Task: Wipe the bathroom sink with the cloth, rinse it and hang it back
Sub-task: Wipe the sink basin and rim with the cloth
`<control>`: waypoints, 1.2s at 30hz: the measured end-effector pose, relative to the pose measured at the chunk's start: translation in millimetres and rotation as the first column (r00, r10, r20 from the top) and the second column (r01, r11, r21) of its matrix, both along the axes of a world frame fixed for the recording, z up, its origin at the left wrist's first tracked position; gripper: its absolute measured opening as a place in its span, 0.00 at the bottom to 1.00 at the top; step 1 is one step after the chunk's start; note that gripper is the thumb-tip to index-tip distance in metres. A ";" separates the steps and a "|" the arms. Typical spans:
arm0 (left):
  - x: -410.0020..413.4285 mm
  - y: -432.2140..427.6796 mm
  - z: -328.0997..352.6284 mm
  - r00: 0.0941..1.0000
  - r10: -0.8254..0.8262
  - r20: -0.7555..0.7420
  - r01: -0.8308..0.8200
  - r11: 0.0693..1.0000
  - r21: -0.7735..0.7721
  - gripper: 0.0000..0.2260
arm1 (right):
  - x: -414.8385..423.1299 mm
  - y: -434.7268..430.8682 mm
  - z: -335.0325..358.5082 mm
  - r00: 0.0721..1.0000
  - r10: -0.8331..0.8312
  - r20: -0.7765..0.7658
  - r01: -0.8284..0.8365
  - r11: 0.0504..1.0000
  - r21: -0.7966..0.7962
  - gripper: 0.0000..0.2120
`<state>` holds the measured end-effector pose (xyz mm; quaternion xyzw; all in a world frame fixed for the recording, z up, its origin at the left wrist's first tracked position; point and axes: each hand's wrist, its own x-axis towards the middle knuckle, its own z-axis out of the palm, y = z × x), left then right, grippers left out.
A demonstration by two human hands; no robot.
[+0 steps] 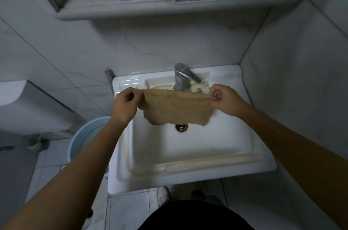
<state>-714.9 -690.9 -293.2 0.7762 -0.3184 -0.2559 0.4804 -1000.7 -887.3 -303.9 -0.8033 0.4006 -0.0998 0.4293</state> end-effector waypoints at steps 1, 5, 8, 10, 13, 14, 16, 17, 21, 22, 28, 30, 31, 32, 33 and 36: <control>-0.4 0.5 1.0 1.000 0.006 -0.013 -0.006 1.000 -0.001 0.09 | 0.9 -1.6 2.2 1.000 -0.020 0.021 0.020 1.000 0.019 0.09; -0.6 8.0 -8.0 0.996 0.042 -0.073 -0.038 0.998 0.055 0.09 | -3.1 -4.8 -4.4 0.999 -0.041 -0.020 0.042 0.997 0.066 0.10; -2.3 8.6 -13.5 0.990 0.074 -0.121 -0.063 0.994 0.090 0.10 | -3.0 -4.5 -10.3 0.995 -0.067 -0.069 0.072 0.995 0.073 0.13; -0.8 4.6 -15.0 0.982 0.101 -0.161 -0.086 0.991 0.098 0.10 | 0.7 -5.9 -8.4 0.992 -0.084 -0.090 0.093 0.991 0.095 0.13; 6.9 -2.1 -16.4 0.971 0.129 -0.201 -0.108 0.988 0.112 0.09 | 3.4 -12.0 -3.3 0.992 -0.081 -0.092 0.100 0.968 0.230 0.07; 9.7 -3.5 -16.7 0.970 0.132 -0.205 -0.109 0.987 0.116 0.08 | 3.1 -14.1 -2.1 0.993 -0.079 -0.087 0.099 0.958 0.267 0.06; 13.7 -5.3 -15.3 0.971 0.124 -0.202 -0.101 0.988 0.119 0.08 | 1.4 -17.2 2.3 0.994 -0.095 -0.059 0.108 0.949 0.295 0.05; 15.3 -6.0 -14.3 0.973 0.119 -0.198 -0.098 0.989 0.115 0.08 | 0.8 -18.1 5.4 0.993 -0.114 -0.035 0.119 0.949 0.292 0.06; 17.7 -7.0 -7.8 0.977 0.110 -0.182 -0.095 0.991 0.091 0.07 | -0.4 -19.6 16.9 0.963 -0.240 0.125 0.195 0.934 0.298 0.06; 16.2 -6.4 -7.0 0.979 0.106 -0.177 -0.092 0.992 0.085 0.07 | -2.0 -19.4 17.8 0.953 -0.260 0.153 0.207 0.933 0.295 0.06; -3.0 25.0 -36.8 0.978 0.085 -0.188 -0.055 0.985 0.161 0.08 | -29.9 1.5 -5.0 0.987 -0.159 0.025 0.147 0.951 0.273 0.10; -12.8 42.8 -58.7 0.979 0.071 -0.190 -0.021 0.967 0.252 0.07 | -41.9 14.9 -25.4 0.990 -0.107 -0.086 0.128 0.951 0.282 0.07; -18.6 51.0 -69.6 0.981 0.057 -0.185 0.000 0.956 0.293 0.06 | -47.8 21.8 -36.3 0.988 -0.085 -0.133 0.119 0.952 0.281 0.06; -24.6 58.2 -80.6 0.982 0.036 -0.183 0.026 0.945 0.326 0.06 | -53.4 28.7 -47.7 0.983 -0.065 -0.172 0.111 0.955 0.274 0.06; -30.8 64.5 -90.2 0.983 0.009 -0.185 0.059 0.933 0.356 0.05 | -58.4 35.0 -58.3 0.978 -0.048 -0.203 0.102 0.958 0.269 0.06; -44.9 76.4 -112.4 0.979 -0.050 -0.196 0.132 0.892 0.432 0.05 | -66.9 50.1 -83.7 0.962 0.009 -0.272 0.068 0.960 0.270 0.05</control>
